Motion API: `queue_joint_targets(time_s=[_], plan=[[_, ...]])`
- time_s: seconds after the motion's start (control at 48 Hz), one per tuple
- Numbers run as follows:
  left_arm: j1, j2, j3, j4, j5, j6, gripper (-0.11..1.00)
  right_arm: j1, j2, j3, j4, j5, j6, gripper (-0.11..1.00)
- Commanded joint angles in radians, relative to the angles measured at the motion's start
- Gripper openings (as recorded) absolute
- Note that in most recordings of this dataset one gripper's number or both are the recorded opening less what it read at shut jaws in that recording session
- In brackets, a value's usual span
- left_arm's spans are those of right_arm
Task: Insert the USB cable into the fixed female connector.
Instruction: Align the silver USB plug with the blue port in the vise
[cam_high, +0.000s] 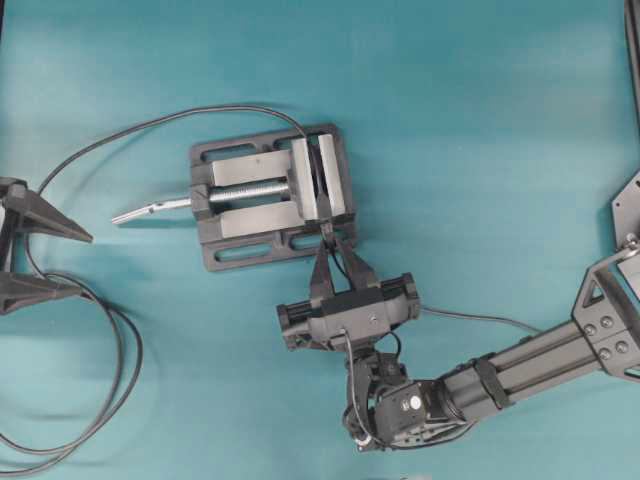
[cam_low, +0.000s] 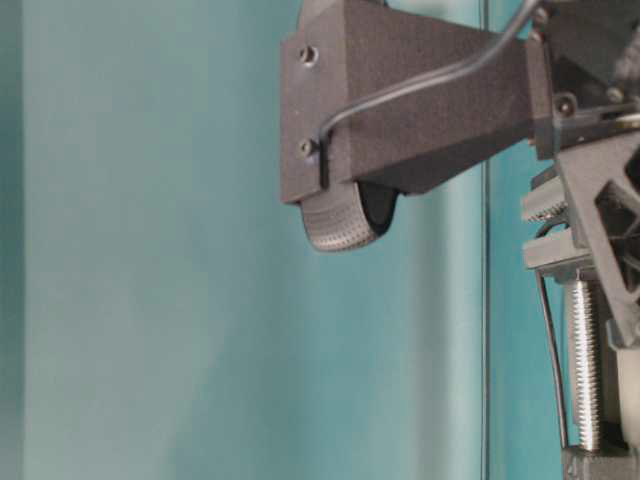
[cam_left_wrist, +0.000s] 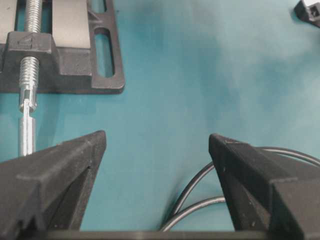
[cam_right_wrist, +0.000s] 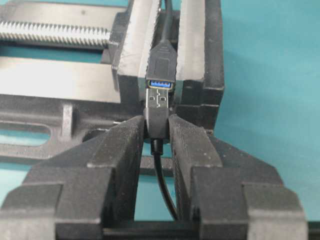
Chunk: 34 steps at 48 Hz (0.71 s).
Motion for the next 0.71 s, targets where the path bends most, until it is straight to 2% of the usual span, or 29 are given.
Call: queue_joint_targets(time_s=[0.0, 0.687], plan=[[-0.003, 0.006, -0.012, 0.003, -0.008, -0.012, 0.99, -0.003, -0.023, -0.020, 0.002, -0.009, 0.002, 0.19], [-0.003, 0.006, -0.012, 0.003, -0.008, -0.012, 0.99, -0.021, -0.023, -0.021, 0.015, 0.018, 0.002, 0.19]])
